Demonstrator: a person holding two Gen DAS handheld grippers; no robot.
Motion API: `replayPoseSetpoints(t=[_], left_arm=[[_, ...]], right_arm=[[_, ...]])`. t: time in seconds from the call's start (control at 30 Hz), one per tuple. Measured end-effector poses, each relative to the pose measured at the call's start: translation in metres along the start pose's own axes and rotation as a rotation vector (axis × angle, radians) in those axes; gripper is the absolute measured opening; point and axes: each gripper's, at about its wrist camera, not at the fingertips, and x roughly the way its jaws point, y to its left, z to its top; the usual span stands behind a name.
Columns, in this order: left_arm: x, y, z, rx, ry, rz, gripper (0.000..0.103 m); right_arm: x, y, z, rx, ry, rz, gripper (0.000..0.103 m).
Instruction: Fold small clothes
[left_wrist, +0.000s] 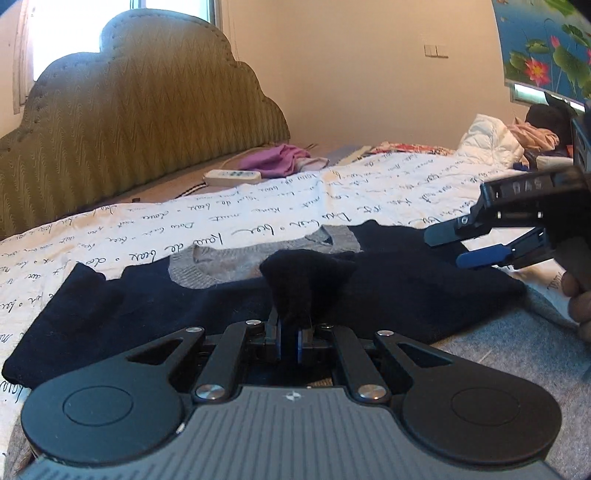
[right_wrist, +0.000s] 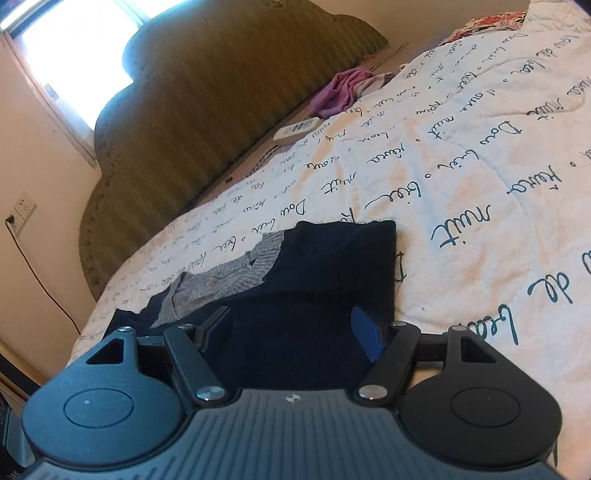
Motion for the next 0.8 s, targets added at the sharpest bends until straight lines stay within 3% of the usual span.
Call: replayPoseSetpoints(t=[0.07, 0.17, 0.23, 0.27, 0.33, 0.4, 0.5, 0.6, 0.67, 0.7, 0.73, 0.8], left_arm=[[-0.001, 0.0, 0.003, 0.005, -0.007, 0.0, 0.006], [-0.005, -0.003, 0.002, 0.032, -0.021, -0.012, 0.007], [-0.004, -0.005, 0.002, 0.055, -0.019, -0.04, 0.014], [-0.004, -0.006, 0.002, 0.065, -0.017, -0.057, 0.026], [-0.005, -0.007, 0.002, 0.082, -0.024, -0.107, 0.037], [-0.008, -0.006, 0.001, 0.085, -0.043, -0.148, 0.06], [-0.015, 0.004, -0.002, 0.037, -0.101, -0.161, 0.075], [-0.018, 0.018, -0.002, -0.052, -0.129, -0.169, 0.082], [-0.017, 0.024, -0.002, -0.089, -0.13, -0.174, 0.082], [-0.018, 0.026, -0.002, -0.096, -0.134, -0.171, 0.082], [-0.019, 0.026, -0.001, -0.098, -0.143, -0.167, 0.082], [-0.027, 0.028, -0.002, -0.092, -0.171, -0.155, 0.086]], right_arm=[[-0.002, 0.012, 0.002, 0.071, 0.045, 0.076, 0.082], [0.018, 0.029, -0.001, 0.187, 0.201, 0.244, 0.084], [0.038, 0.041, -0.005, 0.236, 0.3, 0.295, 0.084], [0.049, 0.045, -0.008, 0.255, 0.335, 0.314, 0.084], [0.064, 0.05, -0.011, 0.275, 0.353, 0.298, 0.084], [0.072, 0.052, -0.009, 0.293, 0.345, 0.311, 0.085], [0.072, 0.054, -0.006, 0.307, 0.312, 0.314, 0.084], [0.073, 0.057, -0.007, 0.256, 0.328, 0.283, 0.076], [0.074, 0.055, -0.008, 0.243, 0.334, 0.271, 0.068], [0.075, 0.055, -0.008, 0.24, 0.335, 0.26, 0.056], [0.076, 0.054, -0.007, 0.234, 0.338, 0.252, 0.036], [0.08, 0.053, -0.008, 0.227, 0.362, 0.245, 0.012]])
